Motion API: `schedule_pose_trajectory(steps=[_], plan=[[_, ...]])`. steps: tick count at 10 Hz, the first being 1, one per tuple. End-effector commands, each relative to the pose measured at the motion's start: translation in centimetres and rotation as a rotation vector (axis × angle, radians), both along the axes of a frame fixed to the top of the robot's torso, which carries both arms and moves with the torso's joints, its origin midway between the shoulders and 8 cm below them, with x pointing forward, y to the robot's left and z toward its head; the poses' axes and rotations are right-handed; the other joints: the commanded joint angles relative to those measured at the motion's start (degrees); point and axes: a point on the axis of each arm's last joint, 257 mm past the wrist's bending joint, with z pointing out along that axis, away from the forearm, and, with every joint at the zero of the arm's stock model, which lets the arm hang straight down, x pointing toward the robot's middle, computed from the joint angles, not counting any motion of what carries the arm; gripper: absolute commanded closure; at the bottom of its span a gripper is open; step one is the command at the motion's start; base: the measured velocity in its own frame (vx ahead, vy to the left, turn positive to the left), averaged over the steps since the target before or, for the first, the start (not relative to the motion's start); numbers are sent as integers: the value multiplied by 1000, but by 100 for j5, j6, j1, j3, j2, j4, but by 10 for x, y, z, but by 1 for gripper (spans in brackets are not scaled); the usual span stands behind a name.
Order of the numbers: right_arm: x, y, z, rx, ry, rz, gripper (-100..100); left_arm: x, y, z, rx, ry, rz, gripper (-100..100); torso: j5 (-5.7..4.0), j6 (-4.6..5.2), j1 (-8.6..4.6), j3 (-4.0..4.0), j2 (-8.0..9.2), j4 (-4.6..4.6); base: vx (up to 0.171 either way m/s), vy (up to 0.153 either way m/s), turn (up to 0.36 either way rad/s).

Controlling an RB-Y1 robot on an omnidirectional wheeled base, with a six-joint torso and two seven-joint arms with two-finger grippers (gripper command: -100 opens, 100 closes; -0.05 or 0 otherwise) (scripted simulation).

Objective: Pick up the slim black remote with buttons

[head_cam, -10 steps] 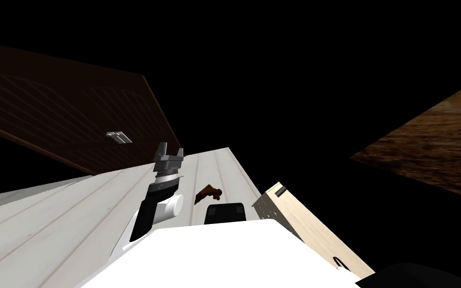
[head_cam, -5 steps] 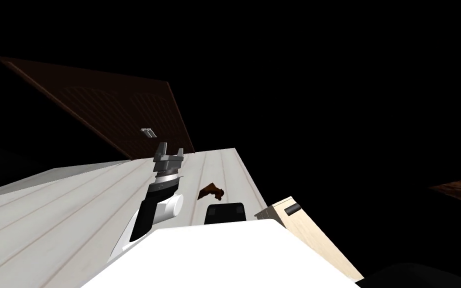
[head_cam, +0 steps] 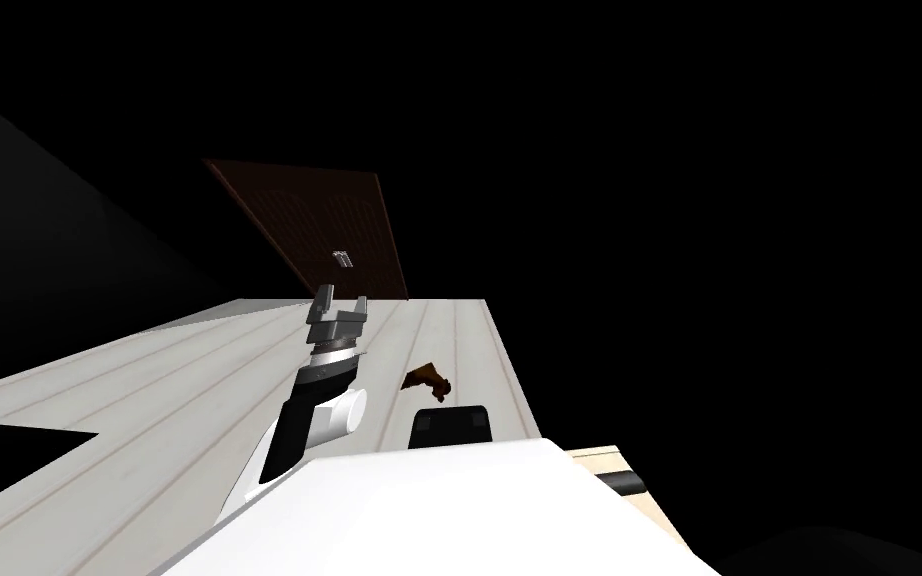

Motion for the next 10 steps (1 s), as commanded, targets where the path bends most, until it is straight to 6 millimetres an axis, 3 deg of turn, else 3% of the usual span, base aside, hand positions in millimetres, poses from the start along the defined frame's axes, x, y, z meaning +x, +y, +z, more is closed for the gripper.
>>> schedule_pose_trajectory(steps=[1, 7, 9, 10], plan=[[-15, -14, -2, -43, 35, 38, -100, 0, 0, 0, 0, 0, 0, 0, 0, 0, 0, 0, 0, 0, 54, -115, 413], [-54, -41, -5, -126, 125, 130, -100, 0, 0, 0, 0, 0, 0, 0, 3, 5, 11, 4, 6, 1, 7, -101, 237], [-55, -42, -4, -128, 128, 130, -100, 0, 0, 0, 0, 0, 0, 0, 2, 8, 18, 6, 10, 2, -10, -54, 79], [-55, -42, -4, -129, 129, 133, 0, 0, 0, 0, 0, 0, 0, 0, 5, 11, 34, 5, 8, 1, -1, -7, -3]])
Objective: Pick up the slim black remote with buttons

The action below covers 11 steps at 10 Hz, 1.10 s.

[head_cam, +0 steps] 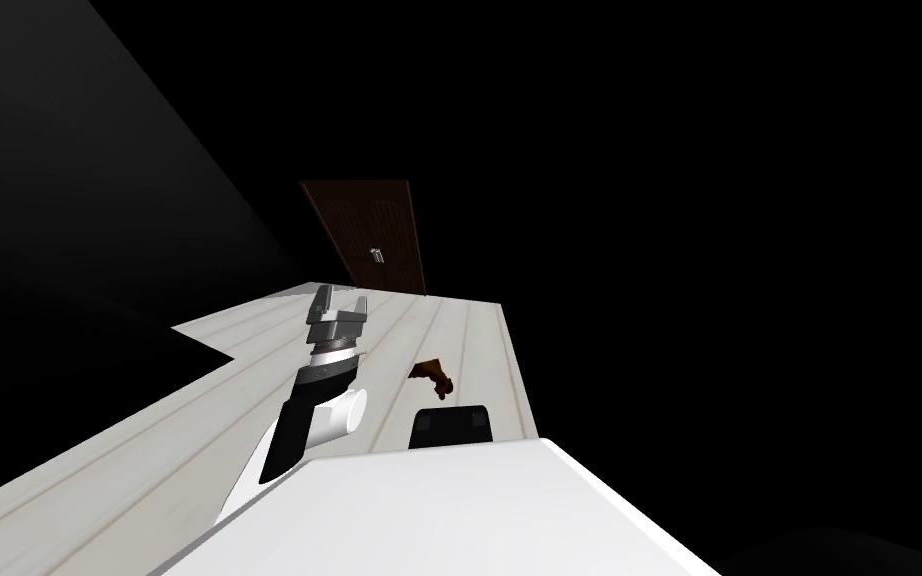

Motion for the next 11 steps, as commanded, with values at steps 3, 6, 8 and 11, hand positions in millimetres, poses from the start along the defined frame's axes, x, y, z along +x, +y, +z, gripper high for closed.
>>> schedule_pose_trajectory(steps=[3, 6, 8, 11], plan=[[4, 20, -18, 0, -5, -15, -100, 0, 0, 0, 0, 0, 0, 0, -2, 1, -5, 2, 3, 1, -12, -26, 28], [4, 23, -23, -1, -6, -19, 100, 0, 0, 0, 0, 0, 0, 0, -9, 2, 0, 2, 2, 2, -1, 2, 5], [3, 23, -23, -1, -5, -18, 100, 0, 0, 0, 0, 0, 0, 0, -11, -1, -6, 3, 1, 5, 0, 0, 0], [4, 23, -23, -1, -6, -17, 0, 0, 0, 0, 0, 0, 0, 0, -11, 4, -6, 3, 3, 3, 0, 0, 0]])
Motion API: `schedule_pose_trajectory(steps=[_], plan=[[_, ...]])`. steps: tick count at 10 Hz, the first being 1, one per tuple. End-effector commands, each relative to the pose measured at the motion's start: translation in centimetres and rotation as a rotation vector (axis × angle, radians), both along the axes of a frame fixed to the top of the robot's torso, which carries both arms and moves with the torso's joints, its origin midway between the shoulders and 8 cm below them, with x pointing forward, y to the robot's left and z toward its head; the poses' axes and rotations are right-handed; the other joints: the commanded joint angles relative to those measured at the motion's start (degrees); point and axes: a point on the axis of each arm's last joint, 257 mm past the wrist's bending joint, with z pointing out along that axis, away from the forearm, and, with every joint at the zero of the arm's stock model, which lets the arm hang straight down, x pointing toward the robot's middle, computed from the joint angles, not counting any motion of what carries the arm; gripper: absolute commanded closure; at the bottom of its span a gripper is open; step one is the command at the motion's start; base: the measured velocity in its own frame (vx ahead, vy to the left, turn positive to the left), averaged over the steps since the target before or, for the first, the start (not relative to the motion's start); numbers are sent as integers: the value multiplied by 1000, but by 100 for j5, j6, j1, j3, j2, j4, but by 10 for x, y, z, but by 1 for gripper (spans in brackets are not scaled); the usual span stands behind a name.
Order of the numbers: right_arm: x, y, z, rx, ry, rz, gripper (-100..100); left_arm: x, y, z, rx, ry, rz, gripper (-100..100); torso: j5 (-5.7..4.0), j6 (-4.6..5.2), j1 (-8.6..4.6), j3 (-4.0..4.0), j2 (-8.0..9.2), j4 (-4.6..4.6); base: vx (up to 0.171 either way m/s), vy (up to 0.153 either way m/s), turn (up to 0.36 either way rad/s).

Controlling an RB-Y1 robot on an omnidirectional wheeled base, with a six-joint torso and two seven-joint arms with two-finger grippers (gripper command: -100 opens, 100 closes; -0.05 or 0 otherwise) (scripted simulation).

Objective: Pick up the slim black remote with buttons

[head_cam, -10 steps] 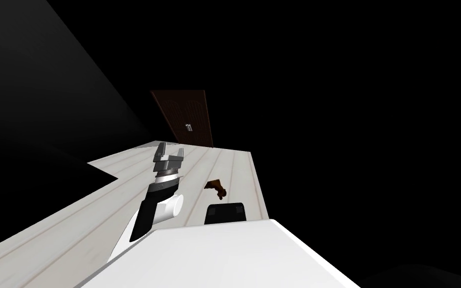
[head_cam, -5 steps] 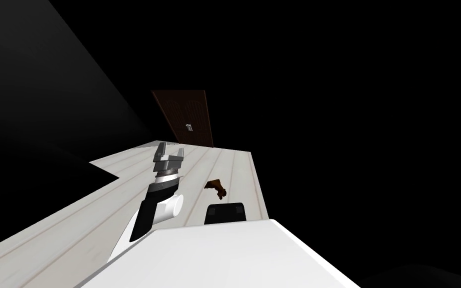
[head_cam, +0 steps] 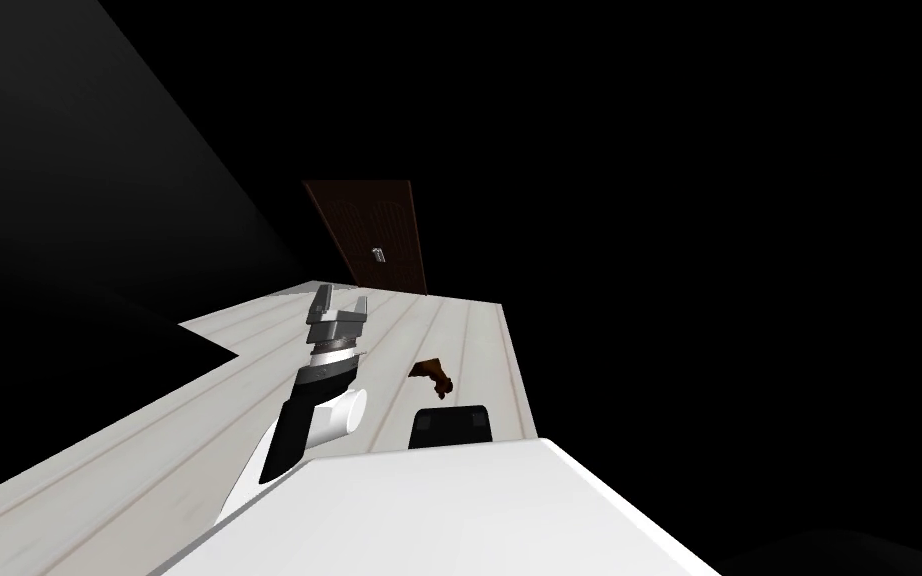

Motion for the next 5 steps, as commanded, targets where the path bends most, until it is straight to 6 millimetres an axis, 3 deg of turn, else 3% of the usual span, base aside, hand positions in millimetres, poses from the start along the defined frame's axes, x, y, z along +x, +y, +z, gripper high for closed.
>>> schedule_pose_trajectory(steps=[1, 3, 4, 5], plan=[[-2, -9, 10, 1, 2, 6, 100, 0, 0, 0, 0, 0, 0, 0, 0, 0, 0, 0, 0, 0, -3, -6, -1], [-4, -23, 23, 1, 6, 17, 100, 0, 0, 0, 0, 0, 0, 0, 6, 1, -1, 0, 1, -1, 7, 5, -36], [-3, -19, 19, -2, 5, 13, 100, 0, 0, 0, 0, 0, 0, 0, 6, 1, 6, -2, -2, -2, 6, 9, -14], [-4, -21, 20, -2, 5, 14, 0, 0, 0, 0, 0, 0, 0, 0, 1, 0, 6, -1, -2, -1, 0, 0, 0]])
